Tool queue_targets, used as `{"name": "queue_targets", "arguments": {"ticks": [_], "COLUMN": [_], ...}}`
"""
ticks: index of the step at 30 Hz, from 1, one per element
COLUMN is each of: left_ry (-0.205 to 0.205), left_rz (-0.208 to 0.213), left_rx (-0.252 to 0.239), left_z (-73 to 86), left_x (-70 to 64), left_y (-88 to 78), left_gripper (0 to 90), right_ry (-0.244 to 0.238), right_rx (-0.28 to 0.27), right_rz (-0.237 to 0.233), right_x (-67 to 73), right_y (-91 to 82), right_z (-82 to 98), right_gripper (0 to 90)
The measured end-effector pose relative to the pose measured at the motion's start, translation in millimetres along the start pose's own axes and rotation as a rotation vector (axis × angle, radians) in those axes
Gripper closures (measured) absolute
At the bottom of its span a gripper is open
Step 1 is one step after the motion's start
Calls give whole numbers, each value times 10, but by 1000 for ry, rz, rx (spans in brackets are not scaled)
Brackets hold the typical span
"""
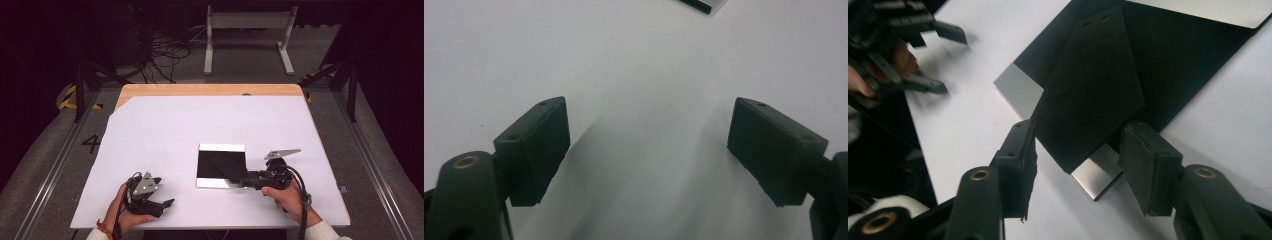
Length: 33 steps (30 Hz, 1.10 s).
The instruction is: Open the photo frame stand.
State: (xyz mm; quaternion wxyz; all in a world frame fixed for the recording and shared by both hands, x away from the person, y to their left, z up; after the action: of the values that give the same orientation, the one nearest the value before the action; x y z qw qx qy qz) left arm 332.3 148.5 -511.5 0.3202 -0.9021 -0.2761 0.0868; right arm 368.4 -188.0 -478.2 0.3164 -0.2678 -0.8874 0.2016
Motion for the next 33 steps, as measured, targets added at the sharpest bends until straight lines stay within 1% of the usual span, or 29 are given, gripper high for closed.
{"name": "queue_targets", "arguments": {"ticks": [2,5,6,7,10,13,14,17,18,19,22,24,25,26,28,29,30,33], "left_ry": [0,1,1,1,3,-6,-7,-6,-6,-9,-5,-5,-5,-8,-10,-18,-18,-34], "left_rz": [-1,-1,-2,0,1,5,8,10,10,14,17,20,23,28,33,43,43,60], "left_rx": [7,4,6,7,1,-2,-5,-10,-10,-11,-8,-13,-14,-15,-15,-22,-22,-35], "left_z": [5,-1,-1,-1,-4,-3,-6,-14,-14,-16,-21,-34,-37,-40,-43,-52,-52,-88], "left_x": [-1,-2,-4,-8,-4,-3,-6,-5,-5,-10,-16,-27,-30,-38,-43,-52,-52,-64], "left_y": [9,13,12,12,9,5,4,1,1,3,17,24,25,29,36,43,43,64], "left_gripper": [179,173,173,172,170,167,166,164,164,163,163,162,162,162,160,160,160,160], "right_ry": [33,77,82,78,101,124,123,145,145,173,181,178,179,189,181,176,176,168], "right_rx": [-17,-18,-12,-8,-14,-17,-21,-38,-38,-51,-64,-76,-73,-71,-76,-82,-82,-86], "right_rz": [-20,-36,-40,-40,-61,-77,-80,-79,-79,-63,-50,-58,-58,-58,-56,-53,-53,-55], "right_x": [-6,-23,-22,-23,-24,-29,-30,-35,-35,-65,-86,-90,-95,-94,-98,-92,-92,-89], "right_y": [7,73,103,132,178,192,192,196,196,223,259,289,304,316,348,361,361,359], "right_z": [-8,5,8,7,-16,-44,-55,-93,-93,-100,-117,-145,-144,-143,-139,-135,-135,-138], "right_gripper": [496,501,501,499,482,477,477,484,484,495,510,514,513,513,505,503,503,513]}}
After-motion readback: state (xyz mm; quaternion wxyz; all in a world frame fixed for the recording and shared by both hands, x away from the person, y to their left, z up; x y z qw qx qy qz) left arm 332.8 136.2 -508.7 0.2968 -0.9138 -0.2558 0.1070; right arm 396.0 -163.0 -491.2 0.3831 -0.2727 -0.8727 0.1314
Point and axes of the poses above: each handheld gripper's, and its own axes: y roughly forward along the jaws, z roughly out of its underside, x roughly to its left, the point moved 6 cm from there along y, roughly forward along the jaws, and after that the axes turned 6 degrees about -x, right-handed, at the moved point
